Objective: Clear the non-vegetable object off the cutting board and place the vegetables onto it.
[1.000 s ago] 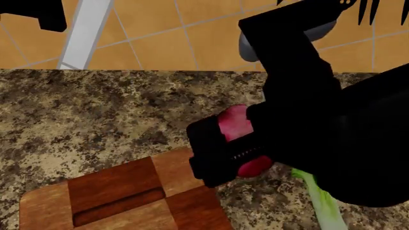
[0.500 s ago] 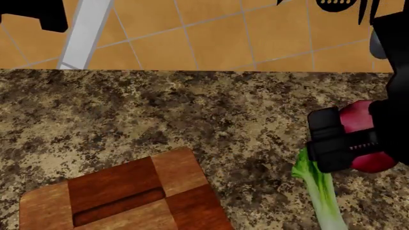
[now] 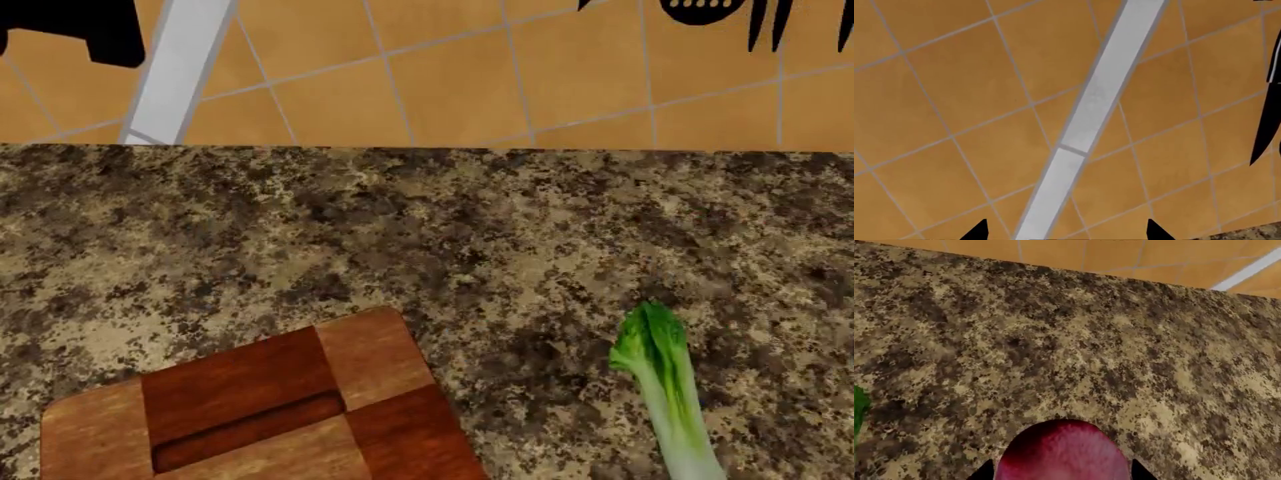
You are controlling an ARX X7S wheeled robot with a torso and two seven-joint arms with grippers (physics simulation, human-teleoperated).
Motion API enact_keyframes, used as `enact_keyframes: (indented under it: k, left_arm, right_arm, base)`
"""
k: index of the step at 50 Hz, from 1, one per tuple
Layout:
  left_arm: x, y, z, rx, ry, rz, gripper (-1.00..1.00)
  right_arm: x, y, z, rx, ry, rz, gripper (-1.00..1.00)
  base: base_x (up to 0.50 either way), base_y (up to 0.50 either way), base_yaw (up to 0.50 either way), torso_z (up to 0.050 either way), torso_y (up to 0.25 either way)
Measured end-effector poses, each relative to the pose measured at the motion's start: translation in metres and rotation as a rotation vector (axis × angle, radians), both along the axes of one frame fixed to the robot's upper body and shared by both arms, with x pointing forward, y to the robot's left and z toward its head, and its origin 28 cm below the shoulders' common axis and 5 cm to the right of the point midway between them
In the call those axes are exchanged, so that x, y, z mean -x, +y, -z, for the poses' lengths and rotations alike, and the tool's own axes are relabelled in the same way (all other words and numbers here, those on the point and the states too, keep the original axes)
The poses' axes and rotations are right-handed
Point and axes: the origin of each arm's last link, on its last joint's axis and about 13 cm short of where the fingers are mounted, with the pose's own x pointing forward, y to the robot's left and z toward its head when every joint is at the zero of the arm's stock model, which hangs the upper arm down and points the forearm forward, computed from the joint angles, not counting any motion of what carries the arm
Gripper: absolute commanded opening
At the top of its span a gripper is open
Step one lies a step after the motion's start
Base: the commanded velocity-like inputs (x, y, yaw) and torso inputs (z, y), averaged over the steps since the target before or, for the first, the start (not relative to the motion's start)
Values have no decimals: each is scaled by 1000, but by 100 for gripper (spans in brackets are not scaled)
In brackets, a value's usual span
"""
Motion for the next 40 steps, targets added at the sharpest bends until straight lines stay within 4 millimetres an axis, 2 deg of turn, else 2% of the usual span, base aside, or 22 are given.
enact_keyframes:
  k: [11,25,37,38,40]
  left_arm:
    - [0,1,1,-3,1,-4,100]
    - [2,2,1,1,2,-14,100]
    - [4,1,-2,8,5,-10,100]
    - [4,1,-2,8,6,-9,100]
    - [4,0,-3,8,5,-8,100]
  right_arm:
    - [11,-17,23,-8,44,83,-100]
    - [22,-27,52,-74,114,128,-100]
    - [29,-30,54,-116,96,154,-100]
    - [30,-31,54,-119,94,156,100]
    - [31,-31,53,-123,89,157,100]
  base:
    - [0,0,0,0,0]
    - [0,0,0,0,0]
    - [-1,0,-1,0,1]
    - [0,0,0,0,0]
    - [0,-1,-1,0,0]
